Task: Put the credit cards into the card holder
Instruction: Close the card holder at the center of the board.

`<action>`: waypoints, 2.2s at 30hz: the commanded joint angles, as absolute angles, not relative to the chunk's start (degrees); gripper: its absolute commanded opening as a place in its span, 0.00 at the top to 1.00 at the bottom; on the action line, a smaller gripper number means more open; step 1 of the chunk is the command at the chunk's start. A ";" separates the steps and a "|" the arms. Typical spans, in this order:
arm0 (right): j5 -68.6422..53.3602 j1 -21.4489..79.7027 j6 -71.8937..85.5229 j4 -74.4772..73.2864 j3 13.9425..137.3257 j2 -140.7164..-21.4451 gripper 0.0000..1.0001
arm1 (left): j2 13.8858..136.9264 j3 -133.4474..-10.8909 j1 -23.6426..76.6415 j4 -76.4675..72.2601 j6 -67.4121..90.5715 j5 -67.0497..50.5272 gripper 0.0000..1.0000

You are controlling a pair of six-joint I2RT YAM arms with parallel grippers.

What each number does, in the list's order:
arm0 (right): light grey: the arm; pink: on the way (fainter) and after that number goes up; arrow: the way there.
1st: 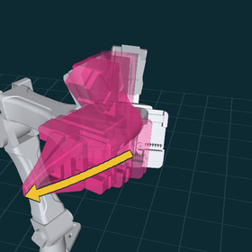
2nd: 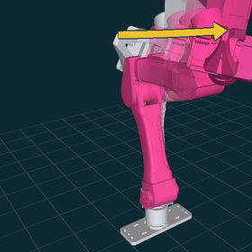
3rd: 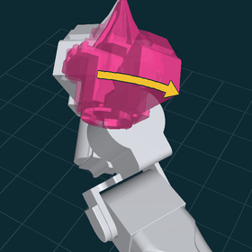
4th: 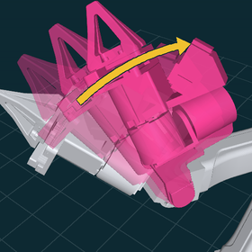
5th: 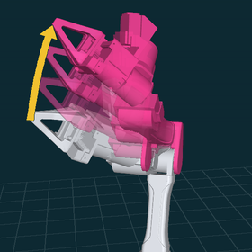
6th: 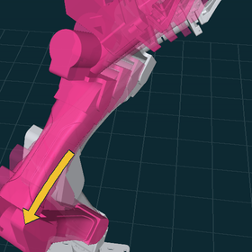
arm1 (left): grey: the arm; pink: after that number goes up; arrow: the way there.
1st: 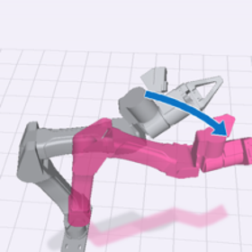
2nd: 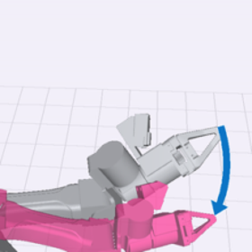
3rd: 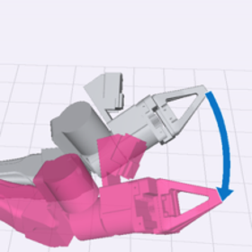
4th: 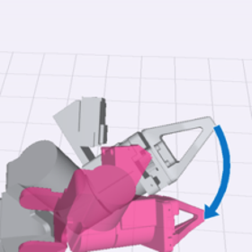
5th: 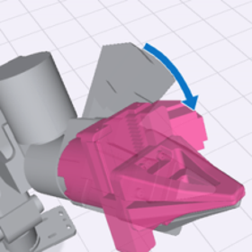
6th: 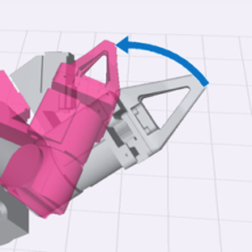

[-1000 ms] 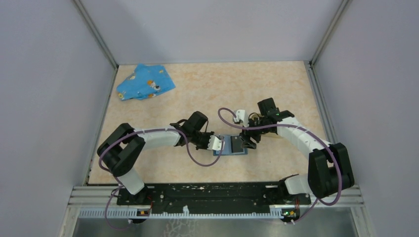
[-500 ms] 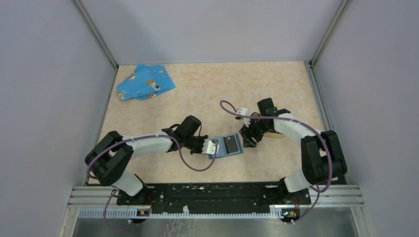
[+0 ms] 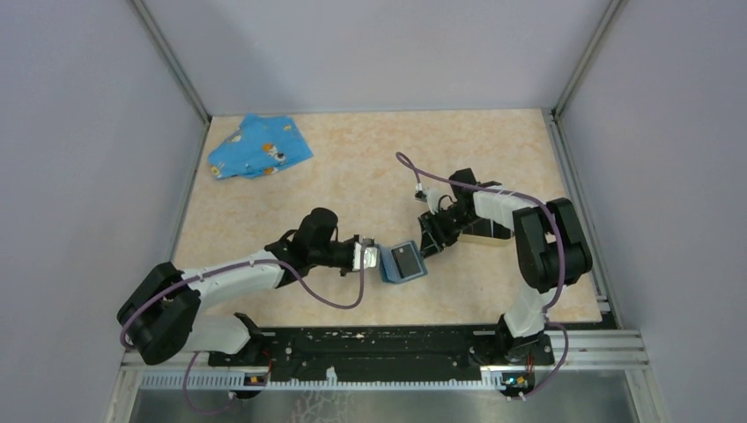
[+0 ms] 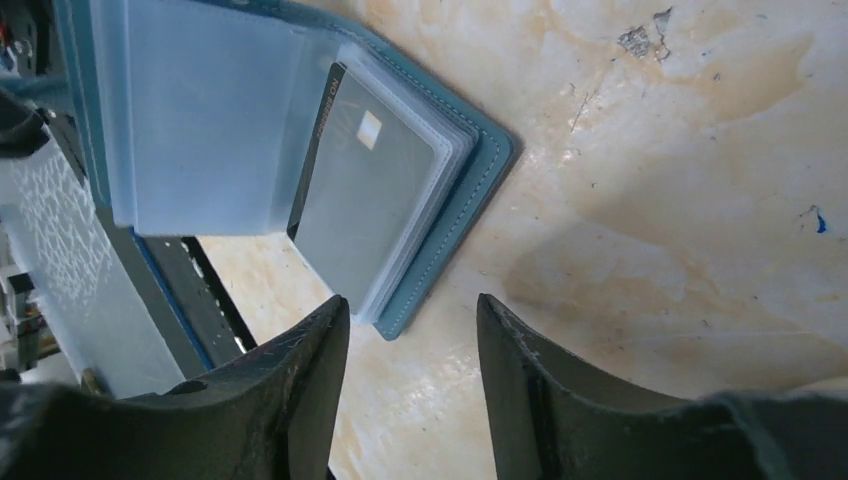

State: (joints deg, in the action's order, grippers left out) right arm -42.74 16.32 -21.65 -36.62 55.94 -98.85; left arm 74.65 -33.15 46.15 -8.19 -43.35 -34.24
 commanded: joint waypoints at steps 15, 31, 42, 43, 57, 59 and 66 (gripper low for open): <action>-41.47 9.35 -6.25 -25.27 53.85 -88.58 0.57 | 103.49 -50.53 47.82 -35.32 -4.30 -38.68 0.86; -54.07 7.12 -10.09 -20.60 51.24 -76.64 0.56 | 108.17 -48.90 48.15 -58.72 13.80 -37.87 0.34; -64.25 15.50 -24.59 -20.26 46.40 -71.17 0.72 | 91.32 -35.07 44.64 -58.18 20.25 -28.51 0.35; -61.07 18.40 -25.97 -19.63 45.83 -70.53 0.72 | 89.36 -33.18 44.12 -55.93 21.19 -26.77 0.34; -20.08 32.67 -29.09 -22.39 49.82 -84.98 0.81 | 86.61 -10.92 42.71 -68.70 45.27 -16.99 0.01; -18.10 32.69 -30.60 -24.64 50.66 -86.05 0.81 | 90.15 -11.37 42.70 -70.56 48.47 -17.74 0.01; -16.64 32.70 -32.41 -28.69 52.26 -90.36 0.81 | 103.26 -15.45 42.94 -79.25 54.95 -21.32 0.01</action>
